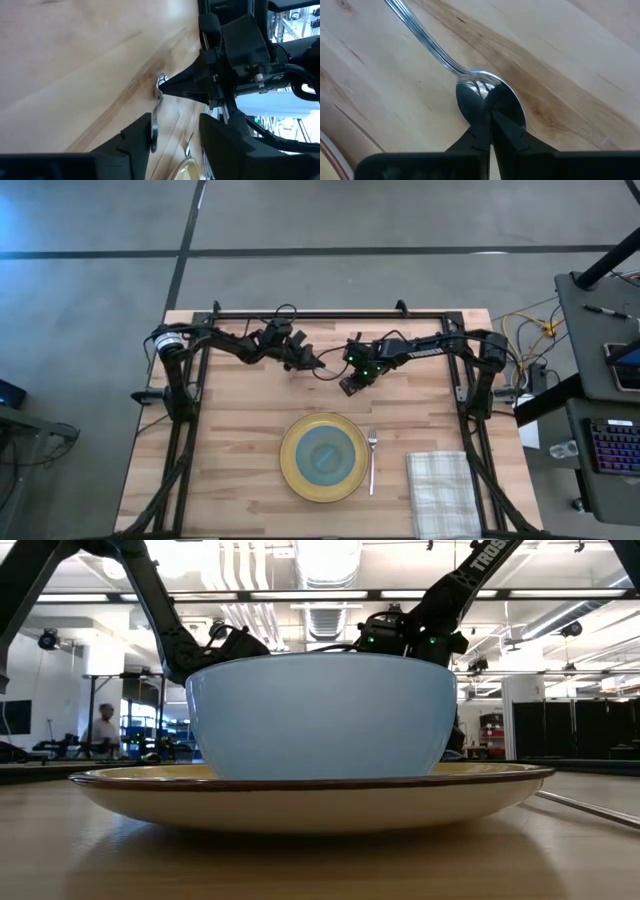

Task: Set table place
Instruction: Put the silver spoon into the blue bowl

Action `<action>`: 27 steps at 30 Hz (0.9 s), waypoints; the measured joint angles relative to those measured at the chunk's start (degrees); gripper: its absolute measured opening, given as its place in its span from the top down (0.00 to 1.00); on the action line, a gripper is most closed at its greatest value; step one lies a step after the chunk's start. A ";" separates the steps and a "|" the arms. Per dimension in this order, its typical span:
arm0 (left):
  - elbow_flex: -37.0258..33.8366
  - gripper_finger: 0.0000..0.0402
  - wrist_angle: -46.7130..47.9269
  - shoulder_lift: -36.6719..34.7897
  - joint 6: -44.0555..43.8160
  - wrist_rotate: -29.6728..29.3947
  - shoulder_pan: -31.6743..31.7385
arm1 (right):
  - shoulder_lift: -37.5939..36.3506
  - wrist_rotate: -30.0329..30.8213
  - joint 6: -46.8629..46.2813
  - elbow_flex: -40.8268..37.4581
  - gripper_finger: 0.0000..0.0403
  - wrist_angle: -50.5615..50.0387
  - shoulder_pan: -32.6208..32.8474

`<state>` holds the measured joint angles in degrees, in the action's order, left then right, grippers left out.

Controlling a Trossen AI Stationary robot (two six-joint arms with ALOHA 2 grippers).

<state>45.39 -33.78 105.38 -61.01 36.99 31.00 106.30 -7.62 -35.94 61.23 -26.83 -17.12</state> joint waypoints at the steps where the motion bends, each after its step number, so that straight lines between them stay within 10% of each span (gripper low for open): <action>1: 0.00 0.64 0.00 -0.02 0.00 0.05 0.00 | 0.00 -0.02 0.00 0.00 0.98 0.02 0.00; 14: -0.54 0.97 0.56 -0.11 2.55 2.16 -0.42 | -0.02 0.00 0.00 0.00 0.98 0.05 0.00; 27: -0.63 1.00 7.60 -0.93 6.19 2.07 -0.69 | -5.84 0.60 -0.91 0.24 0.98 0.07 0.42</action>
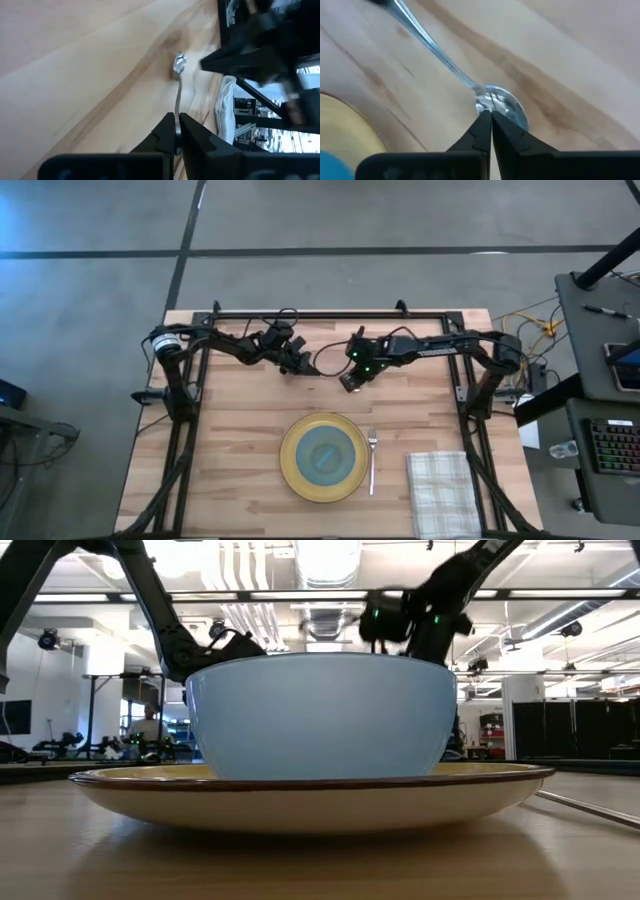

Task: Set table place
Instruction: Put the silver spoon into the blue bowl

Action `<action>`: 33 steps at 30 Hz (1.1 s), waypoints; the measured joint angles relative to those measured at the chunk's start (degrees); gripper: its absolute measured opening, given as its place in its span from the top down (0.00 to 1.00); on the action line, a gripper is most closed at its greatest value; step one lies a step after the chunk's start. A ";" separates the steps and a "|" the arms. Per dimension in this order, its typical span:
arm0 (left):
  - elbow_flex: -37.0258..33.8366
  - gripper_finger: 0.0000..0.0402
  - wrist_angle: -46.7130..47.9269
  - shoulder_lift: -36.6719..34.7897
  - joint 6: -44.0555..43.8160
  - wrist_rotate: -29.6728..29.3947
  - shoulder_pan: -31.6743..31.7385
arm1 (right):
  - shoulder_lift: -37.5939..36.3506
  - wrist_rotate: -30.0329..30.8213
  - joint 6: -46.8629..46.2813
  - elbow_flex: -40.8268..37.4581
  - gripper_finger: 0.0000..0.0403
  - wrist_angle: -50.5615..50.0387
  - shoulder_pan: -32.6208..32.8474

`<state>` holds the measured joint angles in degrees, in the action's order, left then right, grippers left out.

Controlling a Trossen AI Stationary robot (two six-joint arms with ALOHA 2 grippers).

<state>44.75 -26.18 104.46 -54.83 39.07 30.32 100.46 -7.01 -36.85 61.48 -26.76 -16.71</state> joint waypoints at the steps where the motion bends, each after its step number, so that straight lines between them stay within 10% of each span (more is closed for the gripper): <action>1: -0.03 1.00 0.24 -0.55 0.03 -0.11 -0.06 | -1.21 0.54 -0.34 0.02 0.98 -0.13 0.02; 14: -0.15 1.00 21.72 -24.76 2.61 -1.65 -7.18 | -16.50 15.72 -6.31 0.04 0.98 -13.85 1.61; 19: -0.22 1.00 42.91 -39.06 3.44 -12.81 -17.13 | -19.81 19.47 -9.63 -0.36 0.98 -17.08 2.01; 24: -0.20 1.00 44.62 -47.92 -4.82 -26.21 -25.35 | -19.69 20.75 -11.18 -0.87 0.98 -16.53 2.62; 33: -3.78 1.00 43.10 -47.42 -14.24 -33.22 -38.23 | -14.71 20.11 -13.34 -0.90 0.98 -15.70 5.53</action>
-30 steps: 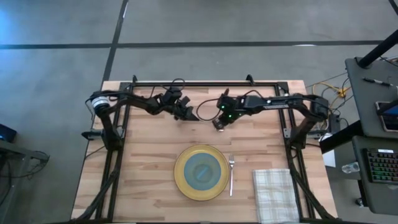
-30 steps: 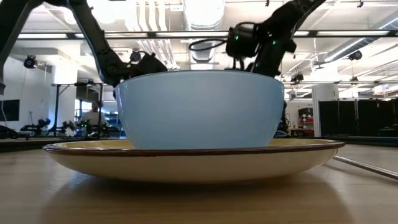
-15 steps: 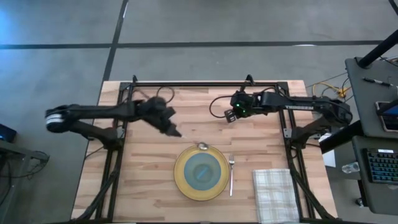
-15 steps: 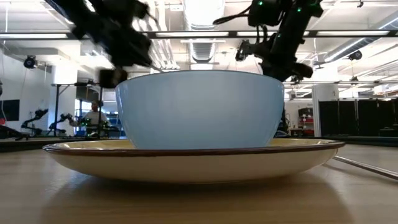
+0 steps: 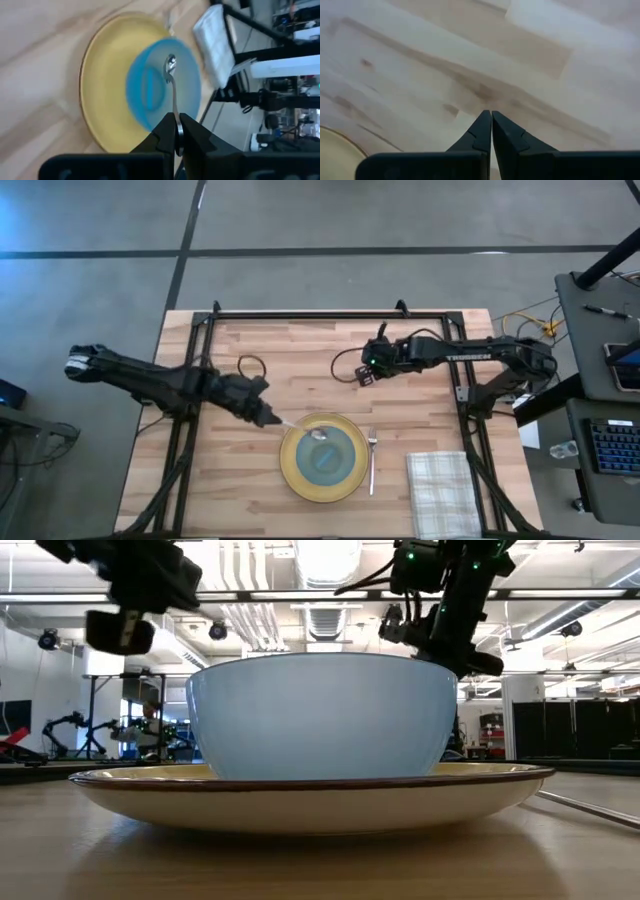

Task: Set table place
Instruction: Put the silver spoon into the blue bowl

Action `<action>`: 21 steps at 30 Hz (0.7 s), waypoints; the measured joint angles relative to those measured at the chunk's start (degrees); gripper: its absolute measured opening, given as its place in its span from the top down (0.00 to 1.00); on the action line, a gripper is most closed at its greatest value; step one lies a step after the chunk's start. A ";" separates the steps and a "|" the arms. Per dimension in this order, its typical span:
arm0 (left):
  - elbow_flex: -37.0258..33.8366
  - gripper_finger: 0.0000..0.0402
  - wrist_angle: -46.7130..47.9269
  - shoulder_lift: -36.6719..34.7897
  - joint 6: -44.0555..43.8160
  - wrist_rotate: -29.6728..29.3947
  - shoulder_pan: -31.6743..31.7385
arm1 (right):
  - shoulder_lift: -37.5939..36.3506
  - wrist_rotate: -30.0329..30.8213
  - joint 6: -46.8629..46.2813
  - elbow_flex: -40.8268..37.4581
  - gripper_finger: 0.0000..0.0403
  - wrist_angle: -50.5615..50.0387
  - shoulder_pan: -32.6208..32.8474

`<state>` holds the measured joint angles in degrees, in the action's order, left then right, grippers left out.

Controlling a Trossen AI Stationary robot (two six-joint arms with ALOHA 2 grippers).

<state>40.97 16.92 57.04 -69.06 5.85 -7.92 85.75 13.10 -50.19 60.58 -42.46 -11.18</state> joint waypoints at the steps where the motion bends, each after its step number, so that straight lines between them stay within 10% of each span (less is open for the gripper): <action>1: -0.48 1.00 -0.72 0.45 -0.99 -1.00 -1.28 | 0.62 0.00 -0.70 0.00 0.98 0.02 0.74; 21: -4.55 1.00 -15.56 12.59 -5.78 -1.29 -6.08 | 4.90 -1.13 -10.90 -0.17 0.98 0.86 9.20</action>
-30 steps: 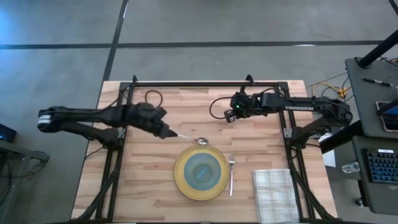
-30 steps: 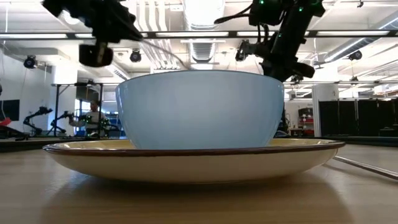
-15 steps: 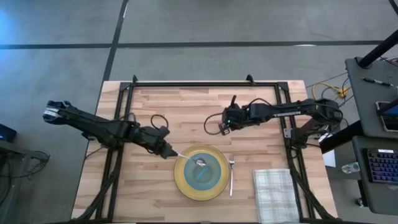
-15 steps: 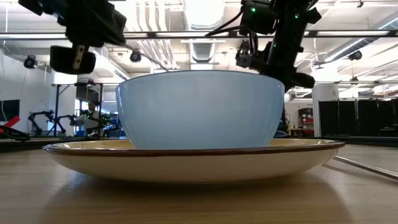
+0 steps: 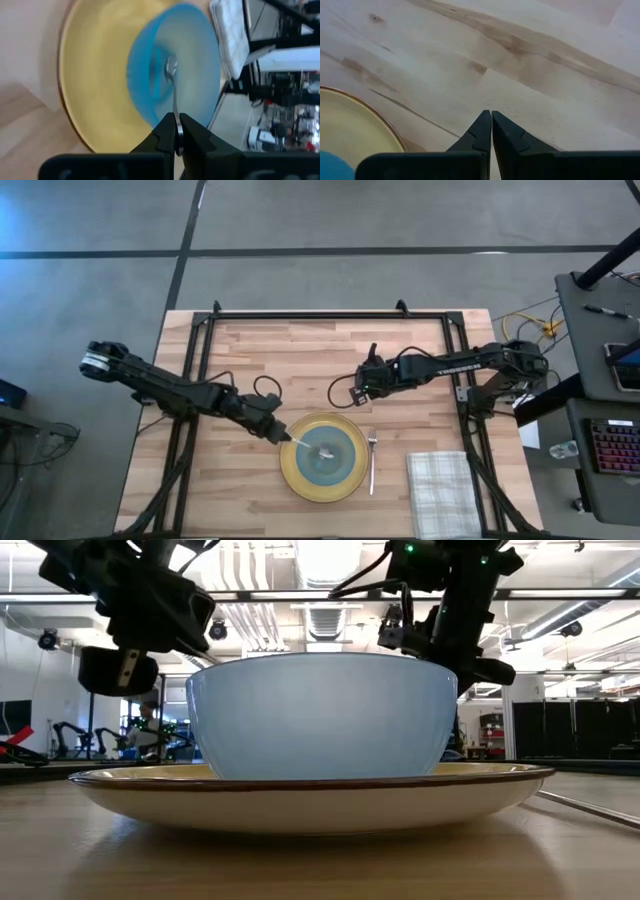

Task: Set table place
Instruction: Put the silver spoon into the blue bowl

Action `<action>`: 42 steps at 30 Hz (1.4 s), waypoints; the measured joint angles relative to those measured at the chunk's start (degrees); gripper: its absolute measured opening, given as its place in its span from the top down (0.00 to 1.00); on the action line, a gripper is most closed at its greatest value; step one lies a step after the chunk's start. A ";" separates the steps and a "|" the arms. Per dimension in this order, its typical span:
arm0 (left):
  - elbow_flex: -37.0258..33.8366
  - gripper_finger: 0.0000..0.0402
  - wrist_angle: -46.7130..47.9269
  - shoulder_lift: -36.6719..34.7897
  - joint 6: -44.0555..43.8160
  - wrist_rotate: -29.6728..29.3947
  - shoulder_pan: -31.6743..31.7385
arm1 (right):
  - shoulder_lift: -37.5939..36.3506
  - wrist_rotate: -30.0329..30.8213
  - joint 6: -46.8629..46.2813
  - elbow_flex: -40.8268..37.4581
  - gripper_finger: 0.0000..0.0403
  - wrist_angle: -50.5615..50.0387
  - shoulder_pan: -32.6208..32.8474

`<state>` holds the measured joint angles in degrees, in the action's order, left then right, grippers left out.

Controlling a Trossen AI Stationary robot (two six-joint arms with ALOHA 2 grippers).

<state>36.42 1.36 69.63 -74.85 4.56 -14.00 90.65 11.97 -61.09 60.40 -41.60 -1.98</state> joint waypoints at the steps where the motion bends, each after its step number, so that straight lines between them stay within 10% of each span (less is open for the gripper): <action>1: 0.04 1.00 -0.06 0.29 -0.02 0.85 -0.02 | 0.02 0.01 -0.26 0.00 0.98 0.01 0.00; 42: -0.20 0.93 1.71 -1.84 7.79 1.02 -4.44 | 0.28 0.09 -12.25 -0.09 0.98 0.82 3.24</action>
<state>36.23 3.07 67.79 -67.06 5.58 -18.44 90.94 12.05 -73.34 60.31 -40.79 1.26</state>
